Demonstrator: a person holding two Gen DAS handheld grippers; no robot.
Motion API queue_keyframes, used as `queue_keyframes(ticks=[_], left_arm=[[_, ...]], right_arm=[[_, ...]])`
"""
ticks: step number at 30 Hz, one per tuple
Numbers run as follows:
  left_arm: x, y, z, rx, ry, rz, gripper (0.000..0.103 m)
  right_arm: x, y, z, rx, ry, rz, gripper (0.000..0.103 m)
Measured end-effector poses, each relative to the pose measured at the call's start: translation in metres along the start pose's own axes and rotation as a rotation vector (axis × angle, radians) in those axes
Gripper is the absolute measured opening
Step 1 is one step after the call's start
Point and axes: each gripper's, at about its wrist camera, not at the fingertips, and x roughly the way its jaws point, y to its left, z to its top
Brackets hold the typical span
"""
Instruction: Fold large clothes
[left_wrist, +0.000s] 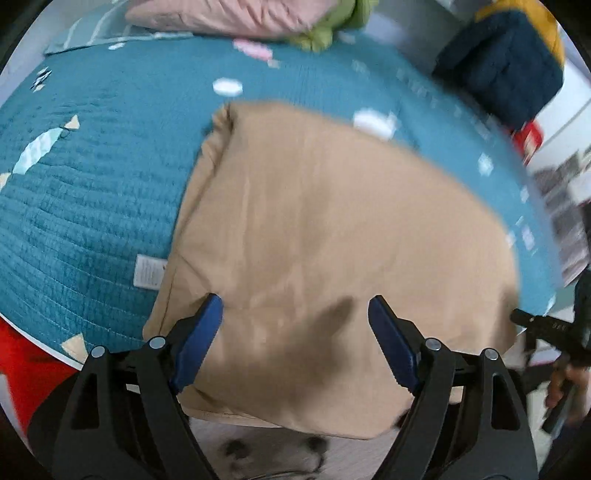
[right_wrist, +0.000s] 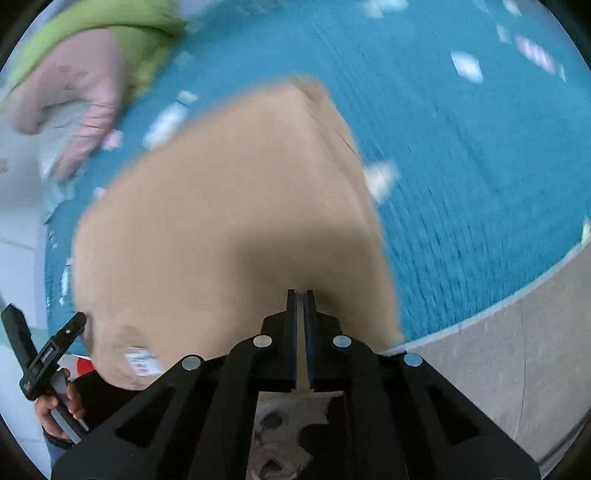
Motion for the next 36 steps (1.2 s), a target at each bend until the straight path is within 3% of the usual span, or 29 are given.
queue_keyframes(ticks=[3, 7, 9, 13, 16, 20, 26, 31, 36], left_arm=[[-0.017, 0.014, 0.002, -0.067, -0.054, -0.02, 0.086], [-0.026, 0.04, 0.001, -0.197, -0.085, 0.048, 0.086], [-0.018, 0.054, -0.001, -0.207, -0.061, 0.094, 0.086], [0.002, 0.065, -0.011, -0.236, 0.021, 0.105, 0.086], [0.012, 0.068, -0.024, -0.26, 0.05, 0.066, 0.088], [0.016, 0.064, -0.025, -0.245, 0.062, 0.048, 0.089], [0.027, 0.059, -0.022, -0.218, 0.069, 0.06, 0.09], [0.028, 0.062, -0.02, -0.229, 0.067, 0.036, 0.09], [0.026, 0.061, -0.025, -0.201, 0.071, 0.037, 0.093]], right_arm=[[-0.013, 0.044, 0.025, -0.061, -0.045, 0.142, 0.005], [0.011, 0.103, 0.07, -0.136, -0.03, 0.189, 0.005], [0.037, 0.127, 0.087, -0.126, 0.001, 0.215, 0.005], [0.078, 0.152, 0.104, -0.094, 0.052, 0.179, 0.003], [0.117, 0.148, 0.109, -0.059, 0.107, 0.08, 0.0], [0.137, 0.136, 0.114, -0.014, 0.079, 0.078, 0.0], [0.111, 0.138, 0.093, -0.037, 0.106, 0.101, 0.0], [0.089, 0.121, 0.033, -0.056, 0.143, 0.095, 0.0], [0.1, 0.111, 0.013, -0.07, 0.062, 0.091, 0.0]])
